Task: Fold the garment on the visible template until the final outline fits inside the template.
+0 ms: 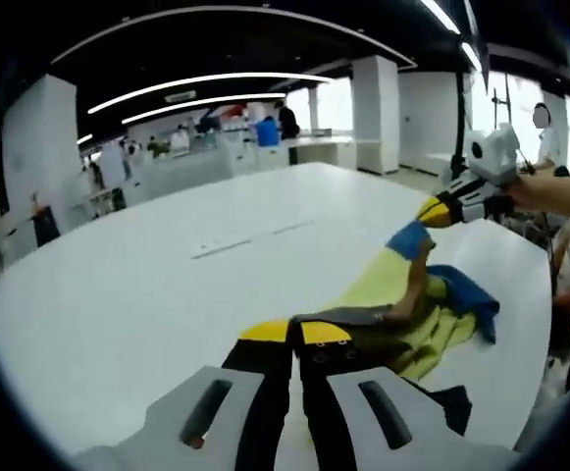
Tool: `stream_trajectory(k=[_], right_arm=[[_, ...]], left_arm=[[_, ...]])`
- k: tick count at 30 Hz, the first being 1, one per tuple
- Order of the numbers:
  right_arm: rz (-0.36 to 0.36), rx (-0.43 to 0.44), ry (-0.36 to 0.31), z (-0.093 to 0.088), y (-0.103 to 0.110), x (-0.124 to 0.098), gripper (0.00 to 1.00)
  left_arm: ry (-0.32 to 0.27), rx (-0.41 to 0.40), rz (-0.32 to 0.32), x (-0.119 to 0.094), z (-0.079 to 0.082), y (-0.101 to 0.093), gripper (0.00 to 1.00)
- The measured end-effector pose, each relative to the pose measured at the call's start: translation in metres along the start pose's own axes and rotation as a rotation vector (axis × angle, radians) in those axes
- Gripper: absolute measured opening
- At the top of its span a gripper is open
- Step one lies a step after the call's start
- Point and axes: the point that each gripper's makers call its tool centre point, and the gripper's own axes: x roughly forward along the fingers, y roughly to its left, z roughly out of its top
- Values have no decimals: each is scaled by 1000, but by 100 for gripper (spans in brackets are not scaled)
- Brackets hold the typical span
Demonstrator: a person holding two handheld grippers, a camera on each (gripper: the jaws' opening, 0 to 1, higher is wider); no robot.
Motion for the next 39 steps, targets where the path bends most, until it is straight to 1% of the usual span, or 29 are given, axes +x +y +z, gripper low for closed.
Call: stream_trajectory(k=[4, 8, 12, 15, 19, 21, 23, 24, 26, 29, 30, 31, 32, 33, 35, 36, 38, 39], right_arm=[[-13, 4, 0, 3, -9, 2, 0], [-20, 27, 8, 4, -21, 3, 0], [-28, 87, 23, 2, -35, 8, 0], [-30, 127, 29, -1, -44, 13, 0], [-43, 209, 59, -9, -54, 21, 0], [-51, 274, 62, -13, -61, 28, 0], [-58, 339, 49, -15, -67, 35, 0], [-62, 385, 49, -17, -70, 39, 0], [-75, 442, 59, -24, -77, 48, 0], [-89, 432, 76, -30, -83, 57, 0], [-108, 407, 92, -34, -86, 61, 0], [-132, 361, 101, -36, -89, 63, 0], [-155, 332, 103, -38, -92, 67, 0], [-153, 357, 101, -39, -91, 70, 0], [-183, 384, 86, -40, -98, 75, 0], [-198, 393, 91, -42, -101, 77, 0], [-217, 386, 99, -44, -107, 82, 0], [-225, 390, 105, -45, -109, 84, 0]], left_arm=[[-9, -11, 9, 11, 11, 11, 0], [-3, -16, 13, 24, 16, 20, 0], [-6, -45, 4, 43, 20, 27, 0], [-3, -45, 1, 57, 20, 30, 0], [14, -63, 5, 77, 14, 38, 0], [19, -80, 11, 88, 10, 42, 0], [33, -96, 21, 97, 4, 46, 0], [37, -101, 27, 103, 2, 49, 0], [46, -119, 38, 110, -2, 53, 0], [45, -146, 51, 122, -5, 58, 0], [47, -154, 60, 127, -5, 60, 0], [47, -158, 67, 131, -5, 62, 0], [45, -161, 84, 136, -5, 64, 0], [46, -157, 85, 140, -5, 64, 0], [42, -167, 92, 148, -4, 66, 0], [41, -175, 90, 151, -4, 67, 0], [48, -175, 96, 158, -5, 69, 0], [55, -151, 108, 161, -6, 72, 0]])
